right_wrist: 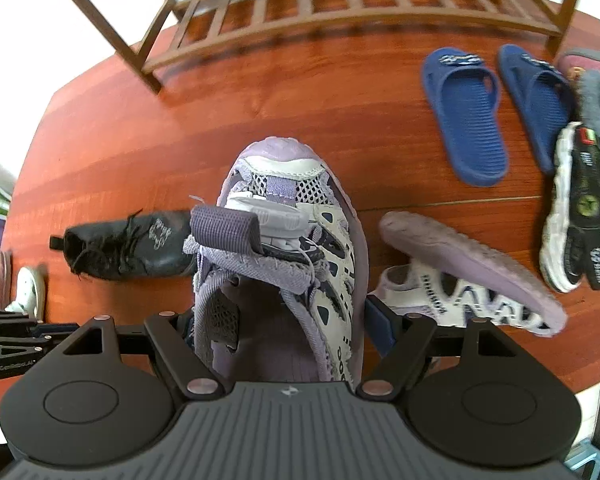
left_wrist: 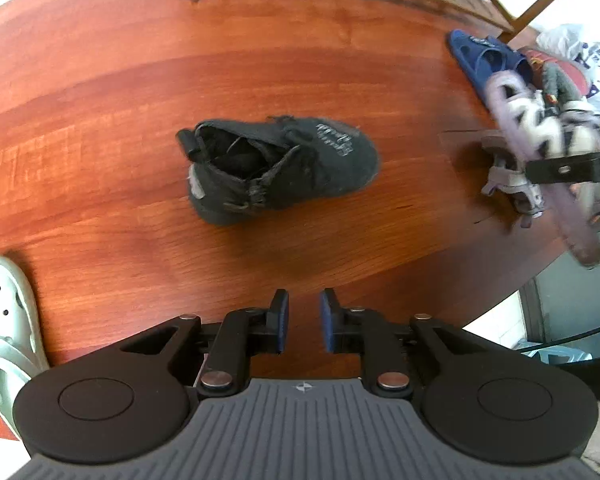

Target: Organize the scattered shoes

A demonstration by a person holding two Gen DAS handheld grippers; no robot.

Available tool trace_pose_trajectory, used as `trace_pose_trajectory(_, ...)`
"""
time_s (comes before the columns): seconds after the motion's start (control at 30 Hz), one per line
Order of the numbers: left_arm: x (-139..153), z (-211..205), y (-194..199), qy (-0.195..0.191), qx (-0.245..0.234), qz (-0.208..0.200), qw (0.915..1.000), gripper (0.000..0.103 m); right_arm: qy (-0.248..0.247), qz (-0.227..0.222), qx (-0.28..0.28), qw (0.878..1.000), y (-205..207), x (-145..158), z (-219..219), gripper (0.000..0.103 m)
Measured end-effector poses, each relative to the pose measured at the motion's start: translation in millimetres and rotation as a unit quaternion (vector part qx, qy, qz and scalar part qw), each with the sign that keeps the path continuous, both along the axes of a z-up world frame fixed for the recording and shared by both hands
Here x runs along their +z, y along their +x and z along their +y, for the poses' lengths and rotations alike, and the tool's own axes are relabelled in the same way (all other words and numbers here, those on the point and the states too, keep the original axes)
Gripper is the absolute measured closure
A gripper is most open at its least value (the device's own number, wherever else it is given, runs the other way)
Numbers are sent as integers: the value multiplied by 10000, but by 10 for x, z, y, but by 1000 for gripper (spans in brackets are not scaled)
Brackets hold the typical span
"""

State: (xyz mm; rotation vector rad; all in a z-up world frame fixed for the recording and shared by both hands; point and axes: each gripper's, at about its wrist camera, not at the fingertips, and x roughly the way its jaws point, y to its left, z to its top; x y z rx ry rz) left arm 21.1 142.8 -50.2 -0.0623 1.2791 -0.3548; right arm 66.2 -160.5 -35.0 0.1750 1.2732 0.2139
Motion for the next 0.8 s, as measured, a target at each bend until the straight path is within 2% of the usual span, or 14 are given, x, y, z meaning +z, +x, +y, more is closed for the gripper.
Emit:
trace_pose_trajectory(0.1, 59, -33, -5, 88, -123, -204, 9997, 53, 1, 52, 119, 9999, 8, -46, 65, 22)
trace_pose_trajectory(0.2, 103, -60, 8, 135, -221, -355, 9990, 43, -38, 56, 243, 9997, 5, -71, 119, 22)
trace_pose_trajectory(0.33, 148, -79, 56, 233, -385, -512, 9977, 24, -61, 54, 293, 9995, -20, -94, 144, 22)
trace_pose_trajectory(0.53, 205, -90, 177, 484, -732, -736, 9934, 16, -89, 61, 228, 9997, -79, -99, 105, 22)
trace_pose_trajectory(0.67, 224, -96, 283, 701, -1043, -856, 9884, 14, -89, 59, 140, 9998, -126, -92, 81, 22)
trace_pose_trajectory(0.8, 228, -125, 391, 885, -1499, -1012, 9795, 13, -84, 39, 15, 10000, -186, -85, 58, 22)
